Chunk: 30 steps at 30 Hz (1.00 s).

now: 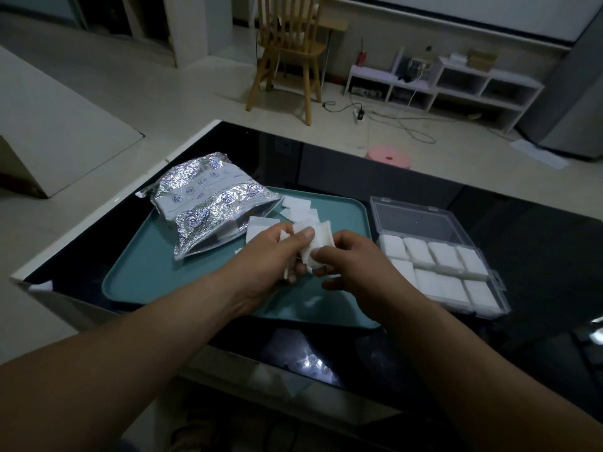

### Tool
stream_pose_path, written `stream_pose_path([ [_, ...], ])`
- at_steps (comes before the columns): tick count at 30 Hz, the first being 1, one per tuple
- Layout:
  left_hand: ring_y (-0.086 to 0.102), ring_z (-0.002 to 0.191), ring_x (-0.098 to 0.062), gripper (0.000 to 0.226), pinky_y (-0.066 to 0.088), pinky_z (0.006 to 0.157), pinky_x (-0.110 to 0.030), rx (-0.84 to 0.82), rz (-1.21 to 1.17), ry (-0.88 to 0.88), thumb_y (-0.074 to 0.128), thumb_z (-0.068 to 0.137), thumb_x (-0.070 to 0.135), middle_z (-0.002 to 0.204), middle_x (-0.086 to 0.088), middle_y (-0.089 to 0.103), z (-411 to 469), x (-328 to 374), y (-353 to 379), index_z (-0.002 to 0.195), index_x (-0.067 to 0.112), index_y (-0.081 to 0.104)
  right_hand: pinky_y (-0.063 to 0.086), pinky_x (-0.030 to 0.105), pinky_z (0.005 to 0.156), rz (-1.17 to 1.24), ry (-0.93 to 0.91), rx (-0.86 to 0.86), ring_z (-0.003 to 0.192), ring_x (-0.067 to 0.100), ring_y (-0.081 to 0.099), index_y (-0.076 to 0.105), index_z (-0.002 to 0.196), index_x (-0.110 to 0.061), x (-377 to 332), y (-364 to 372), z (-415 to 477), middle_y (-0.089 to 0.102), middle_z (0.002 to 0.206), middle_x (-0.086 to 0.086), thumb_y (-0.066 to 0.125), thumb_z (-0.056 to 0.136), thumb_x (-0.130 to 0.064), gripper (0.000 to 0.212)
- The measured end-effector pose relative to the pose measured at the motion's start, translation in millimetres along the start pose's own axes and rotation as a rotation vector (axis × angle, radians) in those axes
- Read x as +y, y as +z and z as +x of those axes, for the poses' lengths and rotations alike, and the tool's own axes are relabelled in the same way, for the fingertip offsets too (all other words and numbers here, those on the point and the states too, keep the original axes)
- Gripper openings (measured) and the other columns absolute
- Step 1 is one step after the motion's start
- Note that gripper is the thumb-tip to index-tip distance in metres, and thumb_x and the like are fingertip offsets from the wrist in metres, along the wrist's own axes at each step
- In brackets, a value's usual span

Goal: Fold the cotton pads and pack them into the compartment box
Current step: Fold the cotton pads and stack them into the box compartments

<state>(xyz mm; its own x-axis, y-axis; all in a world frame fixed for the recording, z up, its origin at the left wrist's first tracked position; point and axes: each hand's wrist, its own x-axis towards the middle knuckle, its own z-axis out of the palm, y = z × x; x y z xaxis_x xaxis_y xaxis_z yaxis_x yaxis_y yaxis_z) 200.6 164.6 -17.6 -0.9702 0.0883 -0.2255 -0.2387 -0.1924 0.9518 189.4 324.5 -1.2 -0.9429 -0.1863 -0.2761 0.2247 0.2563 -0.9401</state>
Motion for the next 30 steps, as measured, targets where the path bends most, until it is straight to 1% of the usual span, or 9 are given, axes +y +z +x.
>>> stream_pose_path([
  [6,0.062,0.07,-0.016,0.013,0.043,0.053,-0.025,-0.006,0.045,0.03,0.069,0.097,0.018,0.089,-0.008,0.07,-3,0,4,0.109,0.015,0.065,0.057,0.028,0.066,-0.098,-0.077,-0.019,0.079,0.015,0.072,0.062,0.107,-0.002,2,0,-5,0.075,0.097,0.013,0.073,0.094,-0.018,0.023],
  [10,0.067,0.065,-0.016,0.012,0.049,0.047,-0.024,0.079,-0.152,-0.053,0.057,0.098,0.007,0.086,-0.008,0.071,-3,8,3,0.106,0.014,0.063,0.054,0.031,0.063,-0.012,-0.057,-0.02,0.077,0.017,0.07,0.063,0.097,-0.007,5,-4,-1,0.073,0.087,0.008,0.067,0.1,-0.018,0.011],
  [14,0.076,0.076,-0.026,0.029,0.064,0.062,-0.037,0.1,-0.357,-0.197,0.047,0.098,0.006,0.1,-0.018,0.075,-1,13,-6,0.124,-0.001,0.058,0.05,0.031,0.058,-0.104,-0.036,0.134,0.068,0.018,0.066,0.064,0.085,-0.011,8,-16,6,0.069,0.076,0.007,0.067,0.099,-0.02,0.016],
  [18,0.059,0.062,-0.02,0.021,0.061,0.056,-0.035,0.064,-0.363,-0.227,0.058,0.098,0.012,0.084,-0.009,0.06,-1,16,-6,0.117,0.02,0.057,0.046,0.026,0.061,-0.402,0.037,0.076,0.07,0.016,0.063,0.073,0.092,-0.011,16,-18,10,0.07,0.08,0.004,0.07,0.096,-0.029,0.018],
  [20,0.056,0.061,-0.018,0.018,0.06,0.057,-0.035,0.011,-0.322,-0.247,0.068,0.097,0.027,0.085,-0.007,0.055,-1,17,-5,0.114,0.025,0.059,0.044,0.025,0.068,-0.625,-0.079,0.161,0.086,0.013,0.063,0.068,0.103,-0.021,19,-18,11,0.065,0.095,-0.008,0.069,0.096,-0.037,0.017],
  [22,0.055,0.063,-0.018,0.028,0.064,0.065,-0.04,0.002,-0.312,-0.259,0.072,0.094,0.039,0.093,-0.009,0.053,-1,18,-1,0.109,0.018,0.061,0.045,0.026,0.079,-0.644,-0.249,0.245,0.099,0.005,0.06,0.062,0.118,-0.025,12,-21,6,0.061,0.11,-0.015,0.066,0.097,-0.045,0.029],
  [25,0.058,0.066,-0.02,0.038,0.065,0.076,-0.048,-0.034,-0.299,-0.273,0.068,0.094,0.049,0.086,-0.009,0.057,-3,20,8,0.11,0.014,0.062,0.047,0.023,0.092,-0.584,-0.493,0.126,0.113,-0.001,0.056,0.059,0.115,-0.034,-5,-24,-10,0.059,0.117,-0.021,0.068,0.09,-0.057,0.034],
  [27,0.059,0.063,-0.018,0.044,0.063,0.063,-0.039,-0.145,-0.276,-0.292,0.061,0.094,0.061,0.083,-0.007,0.058,-2,21,15,0.109,0.02,0.065,0.045,0.024,0.099,-0.662,-0.603,0.017,0.121,0.002,0.053,0.058,0.107,-0.033,-8,-23,-17,0.058,0.125,-0.021,0.074,0.083,-0.056,0.037],
  [30,0.066,0.066,-0.019,0.061,0.054,0.047,-0.028,-0.2,-0.286,-0.336,0.05,0.094,0.072,0.109,-0.015,0.064,2,19,26,0.111,0.018,0.071,0.047,0.024,0.097,-0.722,-0.67,-0.023,0.12,0.008,0.054,0.057,0.098,-0.027,-3,-27,-23,0.059,0.128,-0.015,0.082,0.079,-0.042,0.035],
])
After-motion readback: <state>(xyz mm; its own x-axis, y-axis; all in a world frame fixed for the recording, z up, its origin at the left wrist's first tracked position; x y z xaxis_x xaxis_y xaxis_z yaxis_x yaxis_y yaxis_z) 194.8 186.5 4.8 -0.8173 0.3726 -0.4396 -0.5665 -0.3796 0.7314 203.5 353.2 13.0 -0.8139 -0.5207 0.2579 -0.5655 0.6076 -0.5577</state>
